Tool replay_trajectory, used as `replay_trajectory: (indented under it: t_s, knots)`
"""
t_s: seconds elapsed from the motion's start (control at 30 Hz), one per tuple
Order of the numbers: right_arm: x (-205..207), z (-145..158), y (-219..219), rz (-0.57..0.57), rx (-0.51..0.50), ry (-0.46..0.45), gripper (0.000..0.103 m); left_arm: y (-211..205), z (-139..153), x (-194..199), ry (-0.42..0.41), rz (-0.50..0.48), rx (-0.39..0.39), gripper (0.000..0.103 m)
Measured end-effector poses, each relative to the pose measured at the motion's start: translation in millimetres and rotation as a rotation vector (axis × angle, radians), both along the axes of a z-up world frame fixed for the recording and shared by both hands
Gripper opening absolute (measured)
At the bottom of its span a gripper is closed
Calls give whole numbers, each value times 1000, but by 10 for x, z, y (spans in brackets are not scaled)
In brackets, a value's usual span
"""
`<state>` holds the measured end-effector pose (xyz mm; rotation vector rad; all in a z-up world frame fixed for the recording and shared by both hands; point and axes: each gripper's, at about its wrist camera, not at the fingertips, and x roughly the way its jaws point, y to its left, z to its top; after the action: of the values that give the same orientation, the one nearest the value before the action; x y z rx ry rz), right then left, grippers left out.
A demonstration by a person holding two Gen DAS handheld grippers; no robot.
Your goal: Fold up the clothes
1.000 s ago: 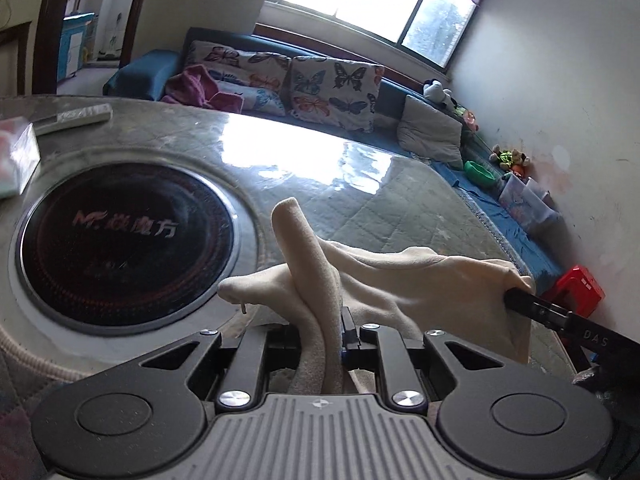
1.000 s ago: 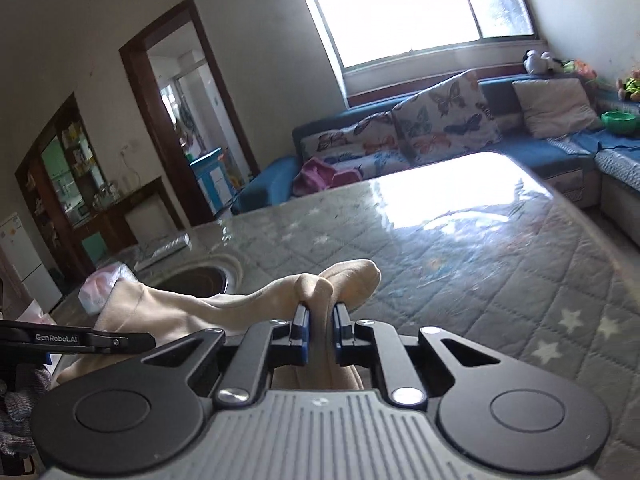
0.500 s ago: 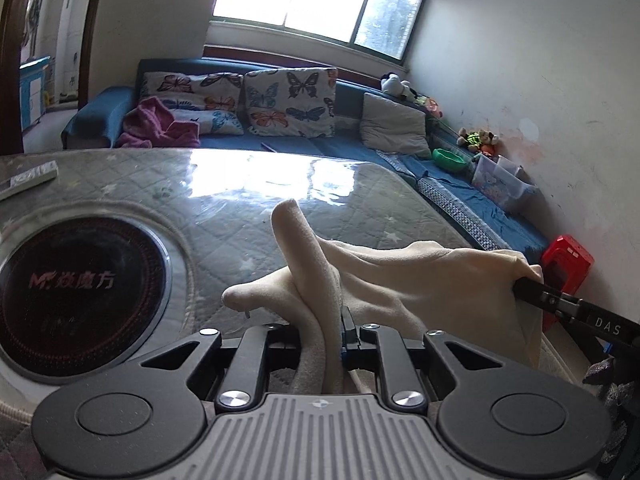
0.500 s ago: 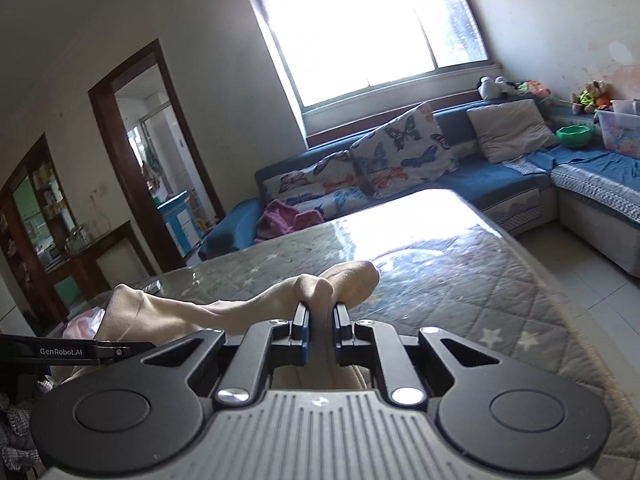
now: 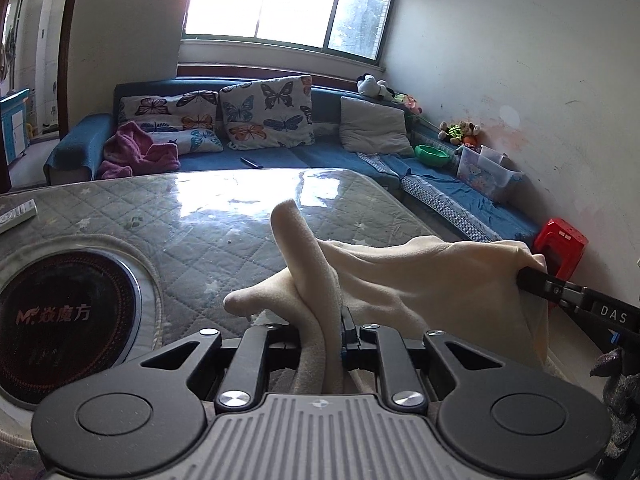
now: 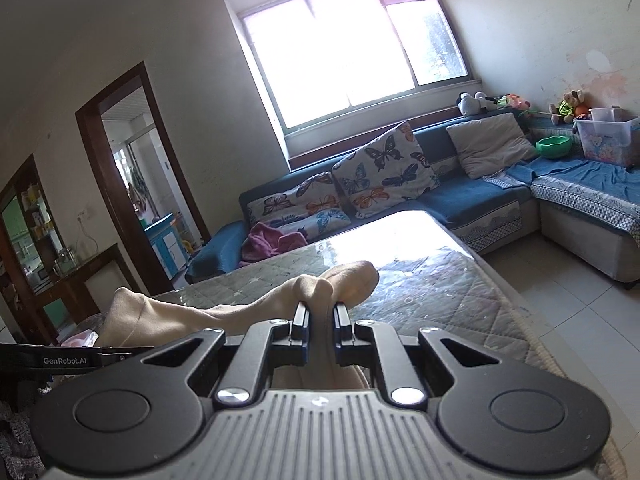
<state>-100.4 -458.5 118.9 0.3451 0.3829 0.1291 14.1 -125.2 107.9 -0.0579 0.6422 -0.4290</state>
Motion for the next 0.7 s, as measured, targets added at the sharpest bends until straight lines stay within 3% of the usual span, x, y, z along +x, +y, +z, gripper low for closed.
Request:
replay_trajectory:
  t_s: [0.7]
  knots:
    - [-156,61,-150,-47,3,-35,10,-229,41,-79,-54,-42,37,17]
